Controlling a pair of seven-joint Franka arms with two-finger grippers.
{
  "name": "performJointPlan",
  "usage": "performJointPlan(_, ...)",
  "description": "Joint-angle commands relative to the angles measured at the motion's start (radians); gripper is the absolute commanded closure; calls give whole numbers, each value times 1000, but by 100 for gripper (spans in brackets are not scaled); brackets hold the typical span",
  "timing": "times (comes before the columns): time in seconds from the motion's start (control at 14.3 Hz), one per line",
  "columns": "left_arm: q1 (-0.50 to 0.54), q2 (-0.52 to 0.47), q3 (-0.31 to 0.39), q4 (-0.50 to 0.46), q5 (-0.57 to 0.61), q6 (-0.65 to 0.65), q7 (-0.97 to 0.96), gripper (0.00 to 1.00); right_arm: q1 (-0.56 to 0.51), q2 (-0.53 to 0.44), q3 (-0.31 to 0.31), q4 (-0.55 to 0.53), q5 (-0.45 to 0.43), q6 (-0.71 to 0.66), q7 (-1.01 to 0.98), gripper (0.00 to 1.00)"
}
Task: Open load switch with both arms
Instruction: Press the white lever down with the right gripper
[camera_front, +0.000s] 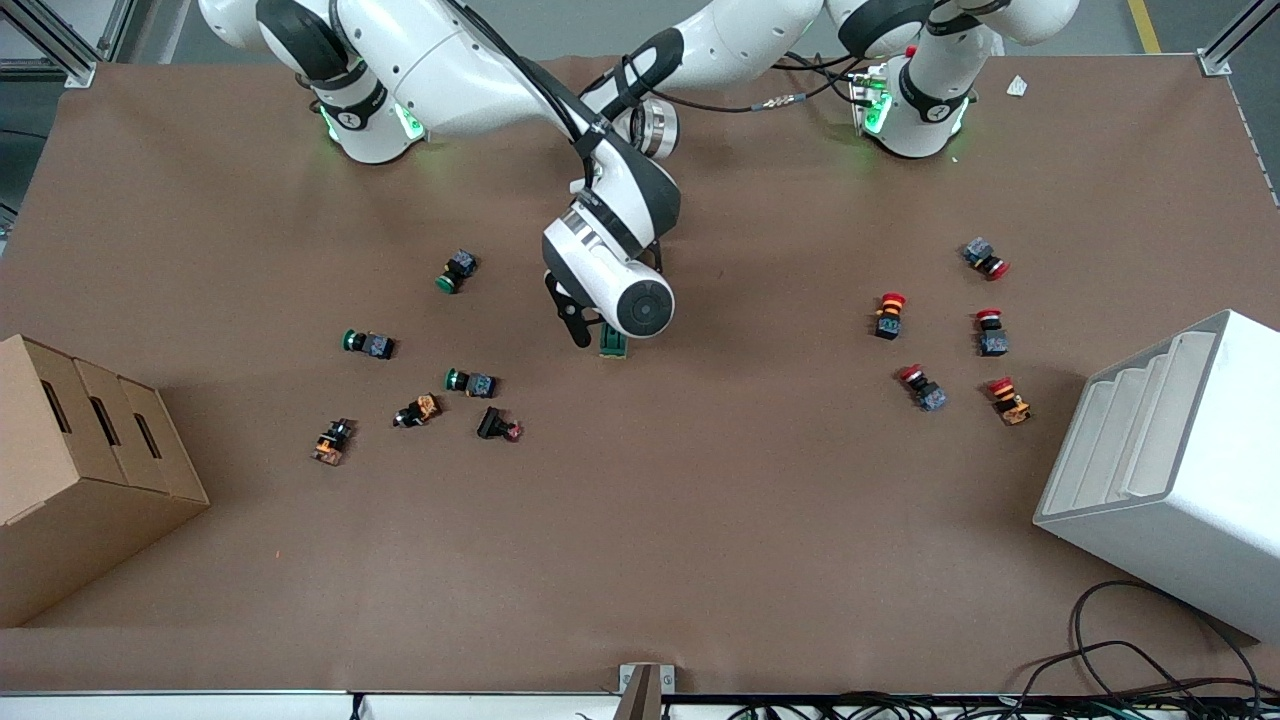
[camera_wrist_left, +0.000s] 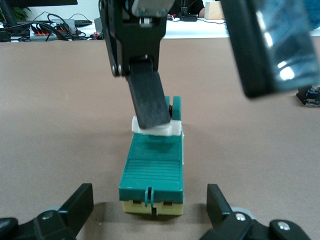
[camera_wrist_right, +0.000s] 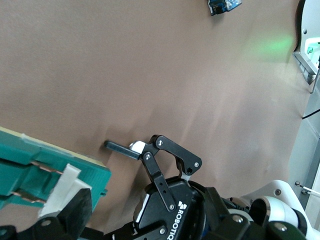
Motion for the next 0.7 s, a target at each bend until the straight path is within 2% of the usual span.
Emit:
performJointPlan(0.0, -5, 22, 7, 13, 12, -15, -2, 1, 5, -8, -1, -46, 8, 33, 3, 0)
performJointPlan(0.42, -2, 13, 5, 11, 9, -15, 14, 1, -10, -11, -1, -54, 3, 55, -21, 0)
performJointPlan(0.63, 0, 7, 2, 13, -1, -15, 20, 1, -54, -40, -8, -45, -23, 20, -166, 0)
